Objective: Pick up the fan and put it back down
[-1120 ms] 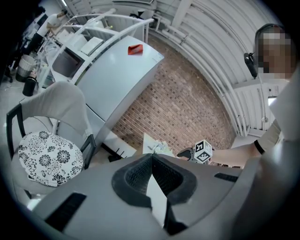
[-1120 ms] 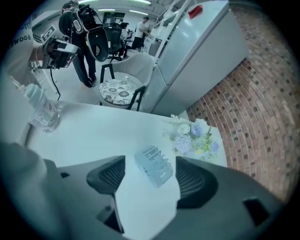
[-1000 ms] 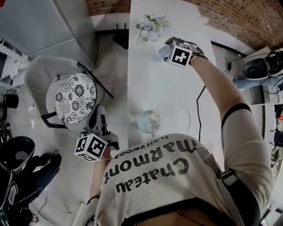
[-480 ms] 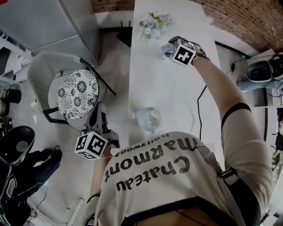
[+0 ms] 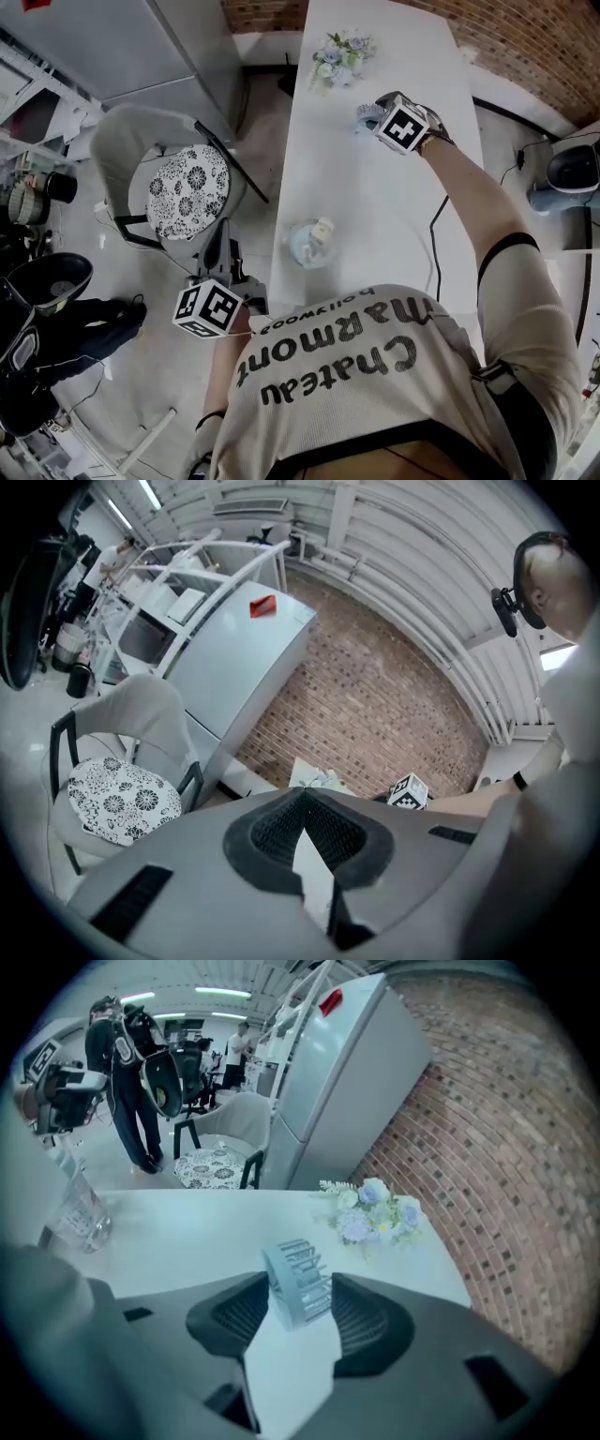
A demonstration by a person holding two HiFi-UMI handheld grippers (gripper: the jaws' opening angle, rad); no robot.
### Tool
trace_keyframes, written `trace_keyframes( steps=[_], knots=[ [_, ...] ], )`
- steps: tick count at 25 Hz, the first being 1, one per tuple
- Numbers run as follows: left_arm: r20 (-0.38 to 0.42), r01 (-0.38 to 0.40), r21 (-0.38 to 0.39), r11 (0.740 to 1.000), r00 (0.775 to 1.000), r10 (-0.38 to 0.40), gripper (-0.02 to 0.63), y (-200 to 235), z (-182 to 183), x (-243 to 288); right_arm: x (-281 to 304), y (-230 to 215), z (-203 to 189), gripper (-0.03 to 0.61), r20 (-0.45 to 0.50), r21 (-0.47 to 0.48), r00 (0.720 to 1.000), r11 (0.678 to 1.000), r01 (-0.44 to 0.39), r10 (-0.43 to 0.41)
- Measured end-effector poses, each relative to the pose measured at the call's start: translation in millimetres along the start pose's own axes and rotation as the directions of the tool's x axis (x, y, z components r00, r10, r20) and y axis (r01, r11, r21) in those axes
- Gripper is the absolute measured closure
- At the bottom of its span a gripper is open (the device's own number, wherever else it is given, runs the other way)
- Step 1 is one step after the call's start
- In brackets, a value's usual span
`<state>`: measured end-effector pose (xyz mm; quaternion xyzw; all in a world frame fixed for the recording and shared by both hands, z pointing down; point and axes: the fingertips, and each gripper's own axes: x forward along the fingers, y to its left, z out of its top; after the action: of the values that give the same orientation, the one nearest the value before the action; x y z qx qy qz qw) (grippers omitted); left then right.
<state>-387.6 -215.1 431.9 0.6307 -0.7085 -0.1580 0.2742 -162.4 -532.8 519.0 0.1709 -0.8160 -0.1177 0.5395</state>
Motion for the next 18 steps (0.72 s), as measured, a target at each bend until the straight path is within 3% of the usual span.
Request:
trace_keyframes(
  steps=[11, 18],
  knots=[
    [0.074, -0.028, 0.016, 0.999, 0.997, 0.026, 0.612, -71.6, -27.5, -38.5, -56.8, 45.6, -56.7, 0.380, 0.109, 0.089, 0.990, 0.991, -0.101, 0.092],
    [0.066, -0.005, 0.041, 0.999, 0.998, 0.002, 0.612, -121.5, -59.2, -54.7, -101.2, 74.1, -93.9, 0.393, 0.174, 0.174, 0.977, 0.973, -0.151, 0.120]
  ],
)
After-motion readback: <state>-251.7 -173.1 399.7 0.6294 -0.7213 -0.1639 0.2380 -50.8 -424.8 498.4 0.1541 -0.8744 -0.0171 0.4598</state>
